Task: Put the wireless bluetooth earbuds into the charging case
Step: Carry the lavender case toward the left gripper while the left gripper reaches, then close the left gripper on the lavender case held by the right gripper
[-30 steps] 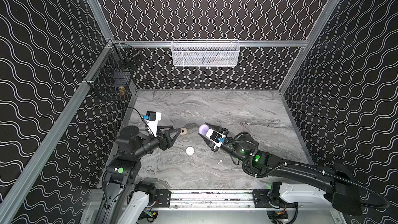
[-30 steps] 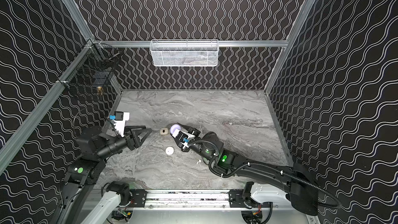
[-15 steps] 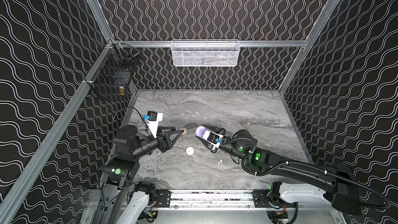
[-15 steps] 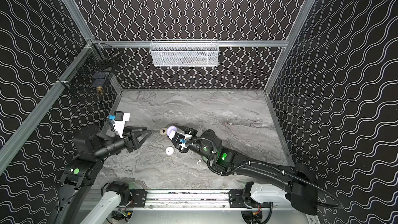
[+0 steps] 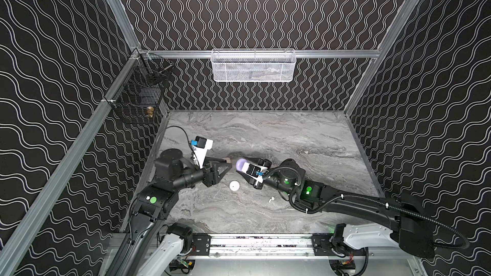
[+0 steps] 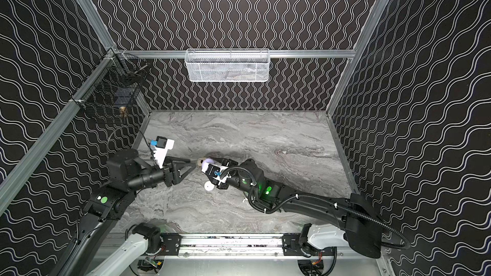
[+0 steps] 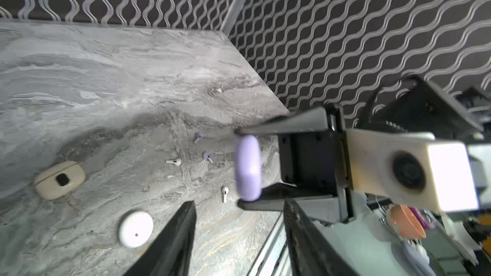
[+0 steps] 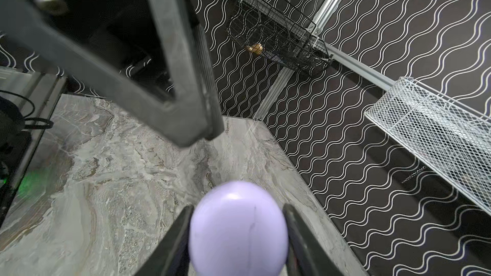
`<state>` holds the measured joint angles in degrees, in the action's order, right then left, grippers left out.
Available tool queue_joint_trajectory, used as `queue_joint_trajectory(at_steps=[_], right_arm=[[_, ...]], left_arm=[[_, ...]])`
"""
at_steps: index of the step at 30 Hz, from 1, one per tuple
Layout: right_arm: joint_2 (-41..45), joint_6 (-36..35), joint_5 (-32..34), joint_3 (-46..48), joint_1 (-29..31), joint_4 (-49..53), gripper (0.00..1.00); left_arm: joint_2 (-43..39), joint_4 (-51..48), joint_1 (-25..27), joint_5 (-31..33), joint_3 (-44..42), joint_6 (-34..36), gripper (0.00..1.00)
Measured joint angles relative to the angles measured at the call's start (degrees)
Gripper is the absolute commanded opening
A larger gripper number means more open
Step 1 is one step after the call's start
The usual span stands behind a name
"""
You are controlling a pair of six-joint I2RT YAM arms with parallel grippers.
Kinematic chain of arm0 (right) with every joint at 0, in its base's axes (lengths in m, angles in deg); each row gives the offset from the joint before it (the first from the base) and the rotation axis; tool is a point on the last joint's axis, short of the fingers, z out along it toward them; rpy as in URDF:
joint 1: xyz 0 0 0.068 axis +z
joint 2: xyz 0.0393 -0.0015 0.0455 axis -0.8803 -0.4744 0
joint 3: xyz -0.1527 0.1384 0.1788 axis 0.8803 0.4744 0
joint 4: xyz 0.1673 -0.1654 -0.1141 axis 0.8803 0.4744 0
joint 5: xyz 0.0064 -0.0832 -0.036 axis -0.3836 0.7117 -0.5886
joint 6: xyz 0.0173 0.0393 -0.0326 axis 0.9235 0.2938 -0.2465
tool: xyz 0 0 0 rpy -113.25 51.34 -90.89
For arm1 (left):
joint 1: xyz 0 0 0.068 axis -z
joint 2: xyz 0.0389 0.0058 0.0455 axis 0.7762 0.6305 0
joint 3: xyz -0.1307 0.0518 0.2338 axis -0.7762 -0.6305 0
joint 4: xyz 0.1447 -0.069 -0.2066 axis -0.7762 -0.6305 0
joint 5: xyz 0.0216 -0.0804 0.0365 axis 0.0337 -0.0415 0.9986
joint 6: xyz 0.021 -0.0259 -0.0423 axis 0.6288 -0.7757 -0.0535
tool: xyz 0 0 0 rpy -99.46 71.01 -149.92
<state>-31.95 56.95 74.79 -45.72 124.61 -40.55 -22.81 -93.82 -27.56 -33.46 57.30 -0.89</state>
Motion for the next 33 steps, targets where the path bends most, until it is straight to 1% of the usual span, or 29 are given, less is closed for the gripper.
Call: queue_joint_trajectory(at_steps=[2,5,15,19,22,25,29,33], right_arm=[[-0.4,0.0,-0.2,-1.0,0.0,0.0,0.12],[-0.5,-0.2,-0.6,-1.5,0.0,0.5,0.11],[0.0,-0.2,-1.5,-0.3,0.1,1.2,0.10],[-1.2,-0.4,-1.6,-0.7,0.3,0.9,0.09],[-1.9,-0.6,-1.6,-1.1,0.3,0.4,0.09],[-2.8,-1.1,-1.6,-1.3,0.3,-0.8,0.08],[-3.5,-2.4,-1.3,-1.9,0.4,-1.6,0.06],[-3.9,-4.2,-0.8,-1.7,0.5,-3.4,0.04]], left_arm=[[0.7,0.1,1.8,2.1,-0.1,0.4,0.56],[1.4,0.2,3.0,5.4,-1.0,0.5,0.54],[2.9,0.1,5.8,9.1,-0.5,0.5,0.53],[3.1,-0.3,6.0,9.4,0.5,0.5,0.49],[3.3,-0.8,6.0,9.4,0.7,0.7,0.43],[3.4,-1.2,6.0,9.4,0.7,0.9,0.43],[3.5,-1.7,6.0,9.5,0.9,1.0,0.46],[3.8,-3.3,6.0,9.4,2.3,1.6,0.46]])
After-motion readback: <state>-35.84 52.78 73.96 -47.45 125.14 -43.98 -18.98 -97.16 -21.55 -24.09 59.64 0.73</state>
